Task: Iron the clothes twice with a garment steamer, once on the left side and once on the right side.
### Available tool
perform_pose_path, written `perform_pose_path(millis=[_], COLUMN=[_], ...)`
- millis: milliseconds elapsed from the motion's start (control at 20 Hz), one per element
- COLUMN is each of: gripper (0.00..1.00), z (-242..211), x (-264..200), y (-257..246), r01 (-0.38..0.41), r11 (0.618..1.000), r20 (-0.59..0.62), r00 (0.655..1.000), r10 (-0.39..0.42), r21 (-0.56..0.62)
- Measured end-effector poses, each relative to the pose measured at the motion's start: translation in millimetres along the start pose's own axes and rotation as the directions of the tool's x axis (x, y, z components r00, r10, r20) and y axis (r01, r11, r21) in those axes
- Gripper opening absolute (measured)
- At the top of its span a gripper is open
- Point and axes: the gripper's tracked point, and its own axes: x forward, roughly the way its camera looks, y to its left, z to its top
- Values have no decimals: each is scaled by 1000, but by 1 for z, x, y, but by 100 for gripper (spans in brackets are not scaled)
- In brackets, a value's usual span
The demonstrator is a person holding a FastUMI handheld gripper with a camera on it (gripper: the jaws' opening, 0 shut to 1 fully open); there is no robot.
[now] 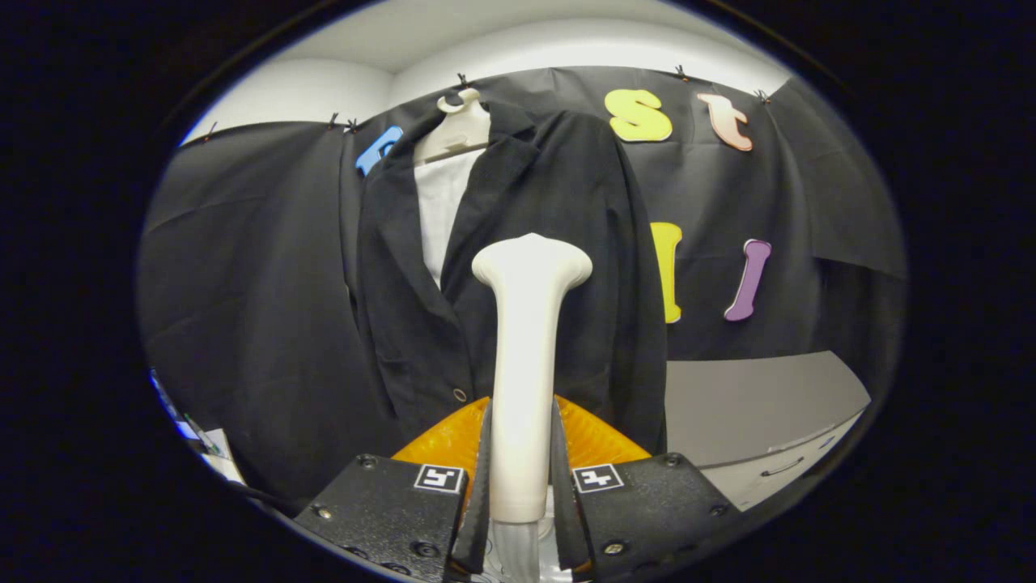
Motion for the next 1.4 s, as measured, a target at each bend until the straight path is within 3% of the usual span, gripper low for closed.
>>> perform_pose_path(millis=[650,1400], gripper=[36,36], z=[-73,-158], x=[9,-1], y=[4,-1], r01=[4,-2], r11=[1000,1000], r20=[-140,-295], r00=[990,955], r10=[-8,1], r21=[-29,-4])
